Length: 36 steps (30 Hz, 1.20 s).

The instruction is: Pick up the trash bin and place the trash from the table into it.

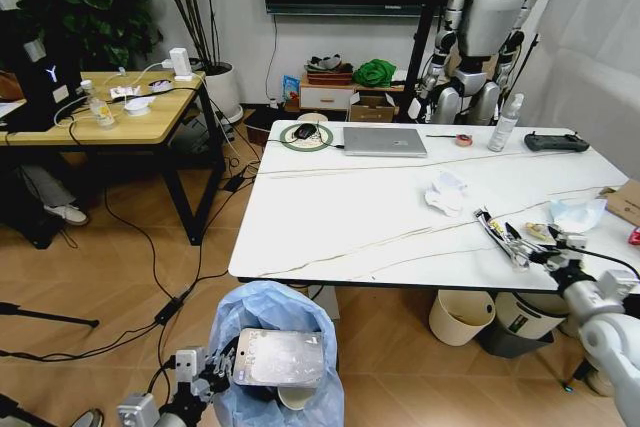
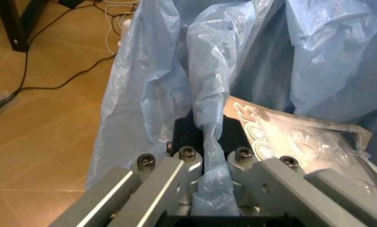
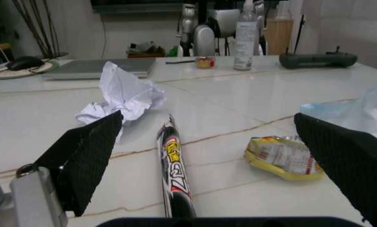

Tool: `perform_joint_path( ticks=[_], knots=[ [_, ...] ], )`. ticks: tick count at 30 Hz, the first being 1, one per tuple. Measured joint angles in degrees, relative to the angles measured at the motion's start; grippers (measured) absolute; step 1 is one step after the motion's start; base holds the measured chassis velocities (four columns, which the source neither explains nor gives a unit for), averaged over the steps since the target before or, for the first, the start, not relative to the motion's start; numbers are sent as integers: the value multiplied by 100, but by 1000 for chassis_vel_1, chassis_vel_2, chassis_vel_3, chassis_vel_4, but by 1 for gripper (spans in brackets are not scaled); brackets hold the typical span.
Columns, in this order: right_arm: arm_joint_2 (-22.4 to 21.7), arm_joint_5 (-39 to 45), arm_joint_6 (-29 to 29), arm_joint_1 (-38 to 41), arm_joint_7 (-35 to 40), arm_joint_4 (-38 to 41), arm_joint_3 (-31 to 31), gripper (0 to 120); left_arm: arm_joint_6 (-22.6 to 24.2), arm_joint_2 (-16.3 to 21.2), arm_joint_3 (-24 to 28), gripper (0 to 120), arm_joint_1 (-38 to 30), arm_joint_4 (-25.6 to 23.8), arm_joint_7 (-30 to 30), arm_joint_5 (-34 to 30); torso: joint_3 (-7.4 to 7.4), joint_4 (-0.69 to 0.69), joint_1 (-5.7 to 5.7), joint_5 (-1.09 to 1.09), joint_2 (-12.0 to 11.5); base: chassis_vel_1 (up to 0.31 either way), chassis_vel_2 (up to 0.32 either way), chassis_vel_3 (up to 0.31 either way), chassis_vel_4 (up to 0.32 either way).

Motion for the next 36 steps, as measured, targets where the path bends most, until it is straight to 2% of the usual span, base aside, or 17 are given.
perform_joint_path(
  ticks=[4, 5, 11, 12, 17, 22, 36],
  knots=[
    [182, -106, 60, -465, -13, 454, 351, 100, 9, 34, 6, 0, -84, 53, -11, -54, 0, -2, 0, 4, 0, 0, 0, 0, 0],
    [275, -160, 93, -636, -28, 611, 474, 100, 12, 47, 7, 0, -112, 65, -13, -67, 0, 1, 0, 2, 0, 0, 0, 0, 0],
    [1073, -584, 249, -1359, -88, 1480, 889, 100, 24, 82, 3, 0, -228, 108, -19, -117, 0, -1, 0, 2, 0, 0, 0, 0, 0],
    [1073, -584, 249, -1359, -88, 1480, 889, 100, 24, 82, 3, 0, -228, 108, -19, -117, 0, -1, 0, 2, 0, 0, 0, 0, 0],
    [1933, -867, 567, -1429, -545, 1479, 923, 100, 25, -7, 30, 0, -242, 130, -25, -97, 0, 0, 0, 4, 0, 0, 0, 0, 0],
    [2295, -951, 736, -1346, -836, 1226, 886, 100, 15, -118, 55, 0, -122, 137, -24, -57, 0, 0, 0, 4, 0, 0, 0, 0, 0],
    [2291, -748, 801, -1140, -966, 950, 779, 100, -15, -169, 7, 0, 1, 102, -11, 9, 1, 1, 1, 3, 0, 0, 0, 0, 0]
  ],
)
